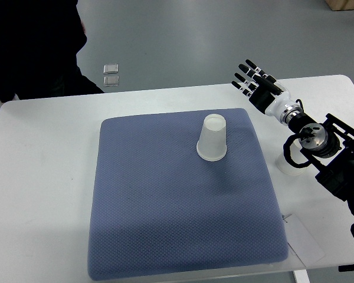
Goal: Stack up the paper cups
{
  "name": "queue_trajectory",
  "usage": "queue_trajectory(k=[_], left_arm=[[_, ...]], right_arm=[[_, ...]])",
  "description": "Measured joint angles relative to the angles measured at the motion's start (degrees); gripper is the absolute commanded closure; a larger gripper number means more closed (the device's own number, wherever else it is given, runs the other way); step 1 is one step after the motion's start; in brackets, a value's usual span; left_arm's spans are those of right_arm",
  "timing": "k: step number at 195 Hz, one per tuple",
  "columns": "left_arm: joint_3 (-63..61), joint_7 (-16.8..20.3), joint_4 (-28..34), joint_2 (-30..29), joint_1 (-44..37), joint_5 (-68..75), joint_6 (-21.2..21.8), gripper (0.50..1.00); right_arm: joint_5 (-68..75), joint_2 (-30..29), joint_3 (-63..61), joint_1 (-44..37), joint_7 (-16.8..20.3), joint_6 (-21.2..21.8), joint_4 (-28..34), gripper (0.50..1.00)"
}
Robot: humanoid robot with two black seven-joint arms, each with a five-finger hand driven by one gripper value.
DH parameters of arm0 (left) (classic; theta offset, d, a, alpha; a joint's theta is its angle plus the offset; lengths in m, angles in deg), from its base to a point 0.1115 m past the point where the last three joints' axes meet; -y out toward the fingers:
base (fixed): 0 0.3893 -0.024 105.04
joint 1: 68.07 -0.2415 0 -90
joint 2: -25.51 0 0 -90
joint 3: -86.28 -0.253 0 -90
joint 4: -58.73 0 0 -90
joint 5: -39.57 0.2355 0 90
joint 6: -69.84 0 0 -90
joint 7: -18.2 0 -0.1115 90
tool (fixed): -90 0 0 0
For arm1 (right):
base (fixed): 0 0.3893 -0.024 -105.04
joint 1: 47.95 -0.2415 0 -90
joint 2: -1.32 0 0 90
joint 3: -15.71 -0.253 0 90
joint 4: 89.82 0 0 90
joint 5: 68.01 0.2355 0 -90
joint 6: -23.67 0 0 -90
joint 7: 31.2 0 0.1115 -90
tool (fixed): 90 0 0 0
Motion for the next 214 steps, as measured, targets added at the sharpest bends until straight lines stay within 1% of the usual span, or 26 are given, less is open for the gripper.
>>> queue_trajectory(k=[117,160,185,214], left_arm=[[0.2,0.0,0.0,0.0,0.0,0.0,0.0,0.5],[0.1,0.0,-0.1,0.0,0.0,0.0,0.0,0.5],[0.1,0.0,-0.1,0.0,0.0,0.0,0.0,0.5],[0.0,0.0,-0.2,0.0,0.0,0.0,0.0,0.5]], right_arm=[[-0.4,0.5,0.6,-0.3,0.2,0.1,0.1,0.574],[-2.6,0.8,1.7,-2.2,0.5,0.4,0.2,0.576],[-7.7,3.4,4.1,-4.3,2.5,0.9,0.3,0.576],[-13.6,8.2,8.5,-8.3,5.0,3.2,0.9,0.574]])
